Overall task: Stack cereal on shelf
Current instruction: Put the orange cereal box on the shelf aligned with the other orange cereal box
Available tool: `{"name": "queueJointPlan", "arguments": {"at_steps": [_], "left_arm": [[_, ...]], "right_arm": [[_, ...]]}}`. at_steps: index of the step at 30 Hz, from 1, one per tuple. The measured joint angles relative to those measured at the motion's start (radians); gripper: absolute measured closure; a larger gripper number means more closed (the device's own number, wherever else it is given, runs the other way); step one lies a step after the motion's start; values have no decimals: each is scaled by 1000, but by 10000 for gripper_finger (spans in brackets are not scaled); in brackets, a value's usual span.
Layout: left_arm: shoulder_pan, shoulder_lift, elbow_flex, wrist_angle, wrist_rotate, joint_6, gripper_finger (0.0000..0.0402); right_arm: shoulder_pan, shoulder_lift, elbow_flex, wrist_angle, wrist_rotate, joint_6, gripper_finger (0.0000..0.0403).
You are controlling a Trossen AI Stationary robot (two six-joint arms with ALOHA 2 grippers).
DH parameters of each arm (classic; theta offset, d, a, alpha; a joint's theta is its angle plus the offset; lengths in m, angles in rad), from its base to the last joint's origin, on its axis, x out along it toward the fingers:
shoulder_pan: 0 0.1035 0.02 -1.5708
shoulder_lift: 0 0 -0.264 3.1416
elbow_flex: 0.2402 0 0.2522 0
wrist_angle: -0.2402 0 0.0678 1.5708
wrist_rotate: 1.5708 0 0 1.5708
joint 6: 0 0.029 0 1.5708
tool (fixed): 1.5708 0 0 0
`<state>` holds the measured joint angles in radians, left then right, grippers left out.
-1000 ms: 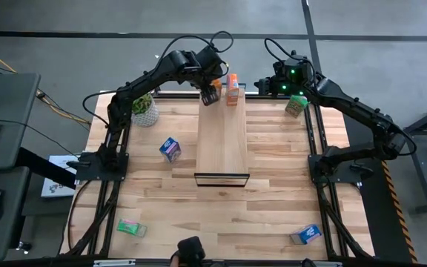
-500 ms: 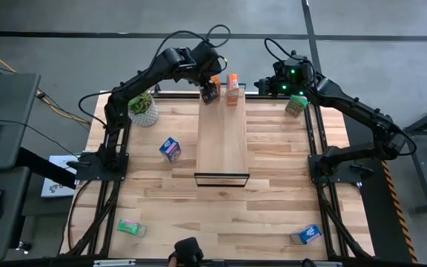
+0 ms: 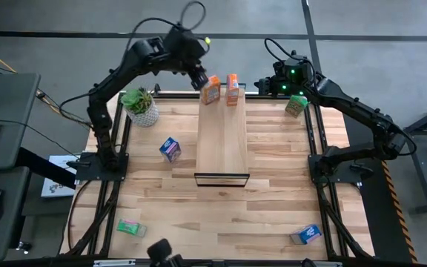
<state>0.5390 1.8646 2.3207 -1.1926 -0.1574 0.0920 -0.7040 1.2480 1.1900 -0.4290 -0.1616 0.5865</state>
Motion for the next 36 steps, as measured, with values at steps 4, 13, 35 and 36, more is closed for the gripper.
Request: {"name": "queueJointPlan", "arguments": {"at_steps": [4, 13, 35, 36], "left_arm": [[51, -90, -159, 128, 25, -39, 352], [123, -424, -899, 728, 71, -183, 399], [160, -344, -1151, 984, 244, -310, 401], [155, -344, -1151, 969, 233, -323, 401]], "right_arm": [[0, 0, 0, 0, 0, -3, 403], [0, 0, 0, -4, -4, -8, 403], [60, 0, 0, -8, 116, 65, 403], [60, 0, 0, -8, 120, 62, 403]]}}
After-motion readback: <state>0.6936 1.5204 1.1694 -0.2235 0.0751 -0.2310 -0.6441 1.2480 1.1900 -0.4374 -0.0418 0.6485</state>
